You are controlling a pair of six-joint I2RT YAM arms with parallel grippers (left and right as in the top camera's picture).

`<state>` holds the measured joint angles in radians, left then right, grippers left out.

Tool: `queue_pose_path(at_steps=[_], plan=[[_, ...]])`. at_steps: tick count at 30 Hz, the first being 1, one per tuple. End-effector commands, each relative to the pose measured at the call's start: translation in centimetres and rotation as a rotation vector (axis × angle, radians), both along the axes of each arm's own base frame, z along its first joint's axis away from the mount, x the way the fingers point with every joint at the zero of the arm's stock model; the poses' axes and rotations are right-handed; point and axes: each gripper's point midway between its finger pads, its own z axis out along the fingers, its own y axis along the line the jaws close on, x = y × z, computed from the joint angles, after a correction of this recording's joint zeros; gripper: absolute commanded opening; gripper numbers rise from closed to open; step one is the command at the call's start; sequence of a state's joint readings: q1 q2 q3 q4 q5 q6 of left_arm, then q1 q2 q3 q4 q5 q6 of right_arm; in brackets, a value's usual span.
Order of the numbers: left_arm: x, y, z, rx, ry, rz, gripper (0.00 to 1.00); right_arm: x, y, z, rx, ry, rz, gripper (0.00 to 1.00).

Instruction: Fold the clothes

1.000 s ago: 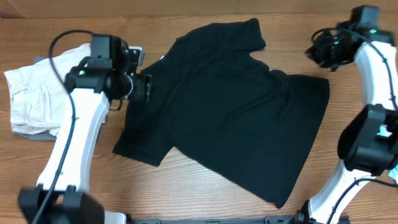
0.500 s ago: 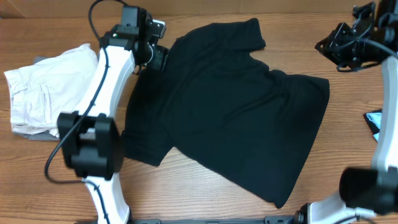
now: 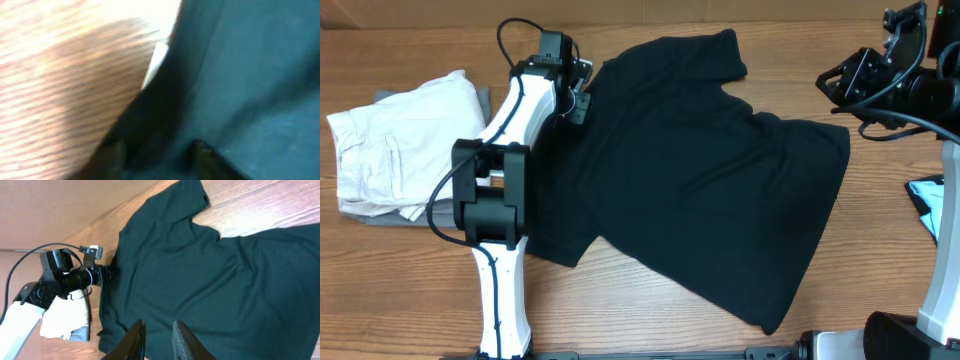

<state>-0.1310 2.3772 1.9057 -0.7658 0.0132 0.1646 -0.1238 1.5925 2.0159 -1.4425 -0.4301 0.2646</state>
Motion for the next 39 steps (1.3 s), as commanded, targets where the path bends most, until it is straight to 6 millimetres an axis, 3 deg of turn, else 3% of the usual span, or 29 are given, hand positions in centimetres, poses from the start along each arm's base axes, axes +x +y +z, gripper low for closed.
queue_pose_path(at_steps=[1, 3, 7, 11, 13, 18, 22, 28, 29, 31, 35, 39], plan=[[-1.0, 3.0, -2.7, 0.125, 0.07, 0.048, 0.25, -0.3, 0.1, 0.8, -0.009, -0.025, 0.009, 0.22], [-1.9, 4.9, -3.5, 0.161, 0.113, 0.101, 0.06, -0.4, 0.1, 0.7, -0.015, -0.023, 0.008, 0.22], [-3.8, 11.3, -3.7, 0.238, 0.178, 0.336, 0.04, -0.2, -1.1, 0.2, -0.072, -0.011, -0.033, 0.25], [-5.3, 15.3, -2.7, 0.152, 0.232, 0.471, 0.04, -0.1, -2.4, -1.9, -0.127, 0.048, -0.081, 0.28], [-5.5, 16.1, -1.6, 0.068, 0.239, 0.502, 0.04, 0.1, -2.8, -3.6, -0.144, 0.089, -0.093, 0.3], [-4.5, 15.7, 2.1, -0.058, 0.191, 0.48, 0.04, 1.4, -3.6, -9.4, -0.142, 0.199, -0.152, 0.35], [-3.8, 14.4, 5.0, -0.067, 0.137, 0.443, 0.04, 2.7, -3.8, -15.4, -0.127, 0.259, -0.168, 0.41], [-3.4, 11.8, 7.0, -0.069, 0.1, 0.382, 0.09, 6.6, -4.2, -22.7, -0.133, 0.189, -0.163, 0.41], [-3.4, 11.2, 7.1, -0.074, 0.103, 0.371, 0.14, 7.4, -4.3, -23.5, -0.134, 0.168, -0.165, 0.42], [-3.3, 9.3, 7.1, -0.124, 0.109, 0.335, 0.2, 9.1, -4.5, -25.1, -0.146, 0.124, -0.155, 0.54], [-3.2, 5.1, 7.5, -0.233, 0.121, 0.197, 0.23, 11.4, -4.8, -27.6, -0.151, 0.092, -0.153, 0.58], [-3.5, 3.0, 7.4, -0.225, 0.129, 0.156, 0.24, 12.8, -4.9, -29.9, -0.146, 0.073, -0.15, 0.61]])
